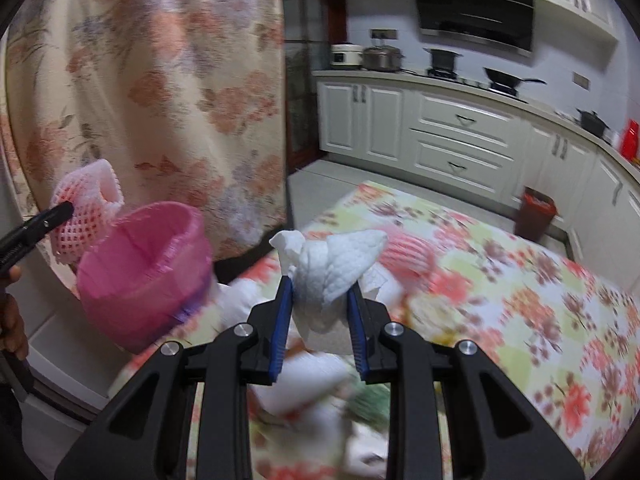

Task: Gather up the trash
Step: 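Carry the pink net and tissue in both tools over the pink bin, then open both tools to drop the net and tissue into the bin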

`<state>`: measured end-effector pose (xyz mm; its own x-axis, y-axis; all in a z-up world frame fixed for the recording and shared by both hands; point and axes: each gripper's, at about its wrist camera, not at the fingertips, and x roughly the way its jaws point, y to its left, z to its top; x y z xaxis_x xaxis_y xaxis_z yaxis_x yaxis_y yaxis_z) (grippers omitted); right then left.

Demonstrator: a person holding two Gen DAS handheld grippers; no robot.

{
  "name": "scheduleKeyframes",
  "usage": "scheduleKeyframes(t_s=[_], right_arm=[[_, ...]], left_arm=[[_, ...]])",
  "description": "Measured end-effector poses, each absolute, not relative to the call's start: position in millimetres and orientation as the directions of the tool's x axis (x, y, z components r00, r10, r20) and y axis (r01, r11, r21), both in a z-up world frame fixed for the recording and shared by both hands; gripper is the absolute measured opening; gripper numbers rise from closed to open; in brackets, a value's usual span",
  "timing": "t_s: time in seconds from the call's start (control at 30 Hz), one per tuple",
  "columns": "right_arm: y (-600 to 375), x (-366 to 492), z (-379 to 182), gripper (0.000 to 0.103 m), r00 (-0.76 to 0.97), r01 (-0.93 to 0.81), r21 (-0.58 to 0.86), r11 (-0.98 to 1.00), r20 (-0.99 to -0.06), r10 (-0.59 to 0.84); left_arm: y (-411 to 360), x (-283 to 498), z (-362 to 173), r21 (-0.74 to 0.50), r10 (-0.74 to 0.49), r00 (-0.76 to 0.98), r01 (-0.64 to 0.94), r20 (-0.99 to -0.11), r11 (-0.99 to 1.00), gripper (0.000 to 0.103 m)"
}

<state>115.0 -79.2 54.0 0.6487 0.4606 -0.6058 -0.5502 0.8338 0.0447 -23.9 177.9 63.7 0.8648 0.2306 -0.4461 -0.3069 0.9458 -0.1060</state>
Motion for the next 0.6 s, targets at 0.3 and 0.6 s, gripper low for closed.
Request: scheduleKeyframes(t_s=[0.3,0.6], right_arm=[[16.1,113.2,73.9,0.026,0.567,-0.684,0.050,0.728,-0.591,0.573],[93.4,112.6,75.5,0.027,0.462,-0.775,0.081,0.627,-0.604,0.649]], left_arm=[[212.0,-36.4,62.8,-0.107,0.298,0.847,-0.379,-0.440,0.919,0.024],[229.6,-41.3,61.0,-0.094,0.333,0.833,-0.412,-0.441,0.906,0.025]])
